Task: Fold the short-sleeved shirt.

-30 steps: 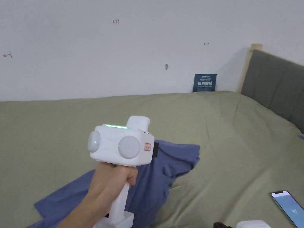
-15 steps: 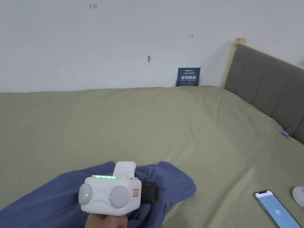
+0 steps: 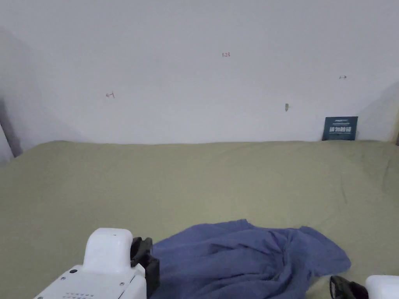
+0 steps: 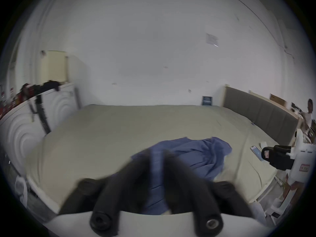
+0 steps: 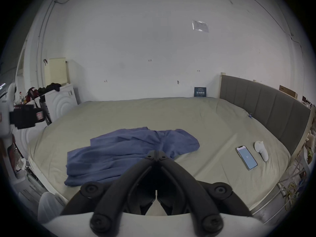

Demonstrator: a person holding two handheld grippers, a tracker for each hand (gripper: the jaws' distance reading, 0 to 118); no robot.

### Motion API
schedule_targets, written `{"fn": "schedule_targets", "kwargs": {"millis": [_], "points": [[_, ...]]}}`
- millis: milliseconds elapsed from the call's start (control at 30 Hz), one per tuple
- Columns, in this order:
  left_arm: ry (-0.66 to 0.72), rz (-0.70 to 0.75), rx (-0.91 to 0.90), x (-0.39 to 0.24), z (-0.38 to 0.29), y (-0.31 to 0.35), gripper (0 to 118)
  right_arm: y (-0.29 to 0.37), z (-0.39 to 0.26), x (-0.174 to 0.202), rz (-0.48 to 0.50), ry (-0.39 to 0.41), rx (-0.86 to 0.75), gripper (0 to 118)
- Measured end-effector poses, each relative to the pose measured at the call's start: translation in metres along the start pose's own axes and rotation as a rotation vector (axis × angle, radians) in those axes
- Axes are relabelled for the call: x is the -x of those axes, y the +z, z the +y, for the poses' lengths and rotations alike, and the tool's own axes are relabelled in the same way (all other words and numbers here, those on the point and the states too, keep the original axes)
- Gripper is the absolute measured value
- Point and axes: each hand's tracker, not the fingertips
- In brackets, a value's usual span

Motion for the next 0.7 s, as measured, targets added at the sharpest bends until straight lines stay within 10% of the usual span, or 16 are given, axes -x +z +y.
{"fn": "schedule_targets", "kwargs": {"millis": [67, 433, 700], "points": [[0.062, 0.038, -0.028, 0.015, -0.010, 0.024, 1, 0.008, -0.002, 0.007, 0.005, 0.009, -0.010, 1], [0.121, 0.166, -0.028, 0.065, -0.019, 0.042, 1, 0.012, -0.001, 0.023, 0.019, 0.029, -0.013, 1], [0.052, 0.117, 0.238, 0.100, -0.023, -0.064, 1, -0.012, -0.006, 0.023, 0.014, 0.031, 0.030, 1]]}}
